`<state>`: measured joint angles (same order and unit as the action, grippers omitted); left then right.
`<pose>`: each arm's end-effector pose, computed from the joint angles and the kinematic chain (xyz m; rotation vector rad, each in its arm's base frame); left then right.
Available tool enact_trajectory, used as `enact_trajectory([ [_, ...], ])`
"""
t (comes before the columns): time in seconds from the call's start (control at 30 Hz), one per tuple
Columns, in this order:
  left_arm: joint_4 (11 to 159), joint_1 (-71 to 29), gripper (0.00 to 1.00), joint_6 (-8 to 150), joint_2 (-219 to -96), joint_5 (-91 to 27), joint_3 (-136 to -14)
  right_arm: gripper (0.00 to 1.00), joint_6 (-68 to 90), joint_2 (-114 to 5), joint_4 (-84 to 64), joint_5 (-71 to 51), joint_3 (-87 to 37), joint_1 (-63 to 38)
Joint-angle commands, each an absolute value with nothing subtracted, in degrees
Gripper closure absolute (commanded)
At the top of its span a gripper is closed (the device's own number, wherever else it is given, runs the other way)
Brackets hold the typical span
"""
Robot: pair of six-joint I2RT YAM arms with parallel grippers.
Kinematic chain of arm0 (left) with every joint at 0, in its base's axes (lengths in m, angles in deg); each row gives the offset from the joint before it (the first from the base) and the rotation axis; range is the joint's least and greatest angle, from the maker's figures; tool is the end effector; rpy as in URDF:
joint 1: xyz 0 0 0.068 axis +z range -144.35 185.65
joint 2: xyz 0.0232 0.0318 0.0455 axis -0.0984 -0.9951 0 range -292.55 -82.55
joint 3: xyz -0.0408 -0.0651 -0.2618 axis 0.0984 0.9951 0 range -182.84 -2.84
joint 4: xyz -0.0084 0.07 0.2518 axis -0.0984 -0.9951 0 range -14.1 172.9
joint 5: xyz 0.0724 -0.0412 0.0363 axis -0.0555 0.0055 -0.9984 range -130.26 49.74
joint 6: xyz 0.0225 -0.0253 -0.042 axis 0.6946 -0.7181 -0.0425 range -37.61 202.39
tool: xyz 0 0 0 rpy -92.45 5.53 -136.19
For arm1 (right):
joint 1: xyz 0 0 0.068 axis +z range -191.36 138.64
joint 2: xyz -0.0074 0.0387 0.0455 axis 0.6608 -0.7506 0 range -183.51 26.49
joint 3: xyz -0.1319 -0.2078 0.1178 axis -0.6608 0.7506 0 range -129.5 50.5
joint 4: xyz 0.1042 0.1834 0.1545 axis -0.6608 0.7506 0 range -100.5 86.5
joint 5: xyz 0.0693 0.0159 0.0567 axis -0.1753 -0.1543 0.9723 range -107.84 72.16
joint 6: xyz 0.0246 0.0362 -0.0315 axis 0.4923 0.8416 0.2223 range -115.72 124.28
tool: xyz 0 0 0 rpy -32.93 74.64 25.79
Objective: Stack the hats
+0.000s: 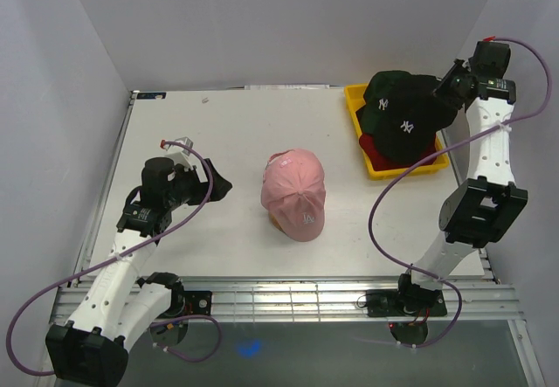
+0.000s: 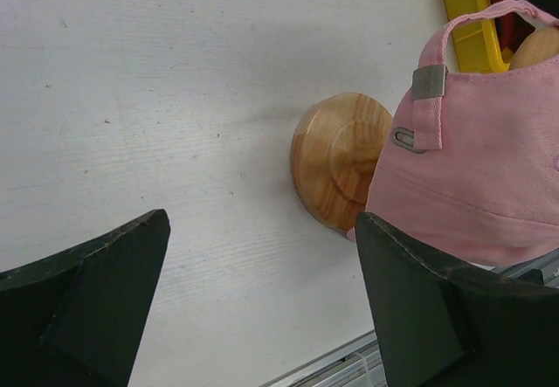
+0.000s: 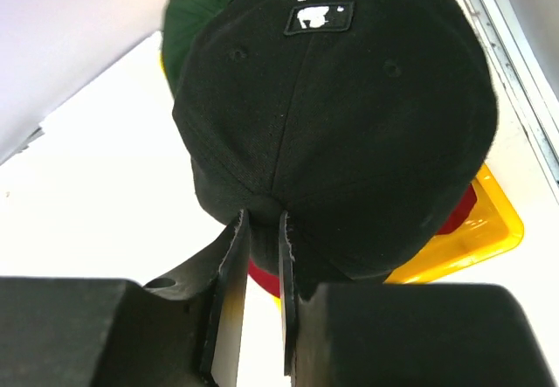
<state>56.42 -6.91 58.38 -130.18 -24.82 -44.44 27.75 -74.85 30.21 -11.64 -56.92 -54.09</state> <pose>0.1768 -0.0490 0.2842 -0.0565 2.1876 -0.6564 0.3903 -0.0841 0.3958 0.6180 2.0905 0.2245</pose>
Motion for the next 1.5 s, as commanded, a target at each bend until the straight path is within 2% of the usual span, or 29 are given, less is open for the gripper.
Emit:
enact_trajectory([
  [0.0, 57.68, -7.18, 0.02, 58.66, -128.87, -25.23, -43.97, 0.92, 26.70, -69.84, 30.37, -8.18, -60.42, -54.10],
  [0.7, 57.68, -7.18, 0.02, 58.75, -128.78, -25.40, -43.80, 0.92, 26.52, -58.60, 30.11, 8.35, -62.45, -51.56],
  [0.97, 57.50, -7.18, 0.02, 58.66, -129.22, -25.32, -43.88, 0.92, 23.01, -57.44, 30.64, 5.73, -53.93, -48.84],
  [1.07, 57.50, -7.27, 0.02, 58.66, -129.13, -25.40, -43.88, 0.87, 20.81, -57.88, 31.86, 0.19, -48.92, -43.14],
  [1.17, 57.50, -7.18, 0.02, 58.66, -129.31, -25.23, -43.88, 0.68, 20.45, -57.62, 31.35, -10.35, -44.09, -35.83],
  [1.2, 57.50, -7.36, 0.02, 58.75, -129.39, -25.14, -43.88, 0.59, 20.89, -57.44, 30.73, -12.54, -42.77, -35.21],
  [1.3, 57.50, -7.53, 0.02, 58.75, -129.39, -25.23, -43.88, 0.47, 20.72, -57.79, 30.02, -17.03, -39.51, -34.60],
  [1.47, 57.50, -7.71, 0.02, 58.66, -129.39, -25.32, -43.80, 0.42, 19.23, -59.37, 30.37, -21.96, -36.61, -32.66],
])
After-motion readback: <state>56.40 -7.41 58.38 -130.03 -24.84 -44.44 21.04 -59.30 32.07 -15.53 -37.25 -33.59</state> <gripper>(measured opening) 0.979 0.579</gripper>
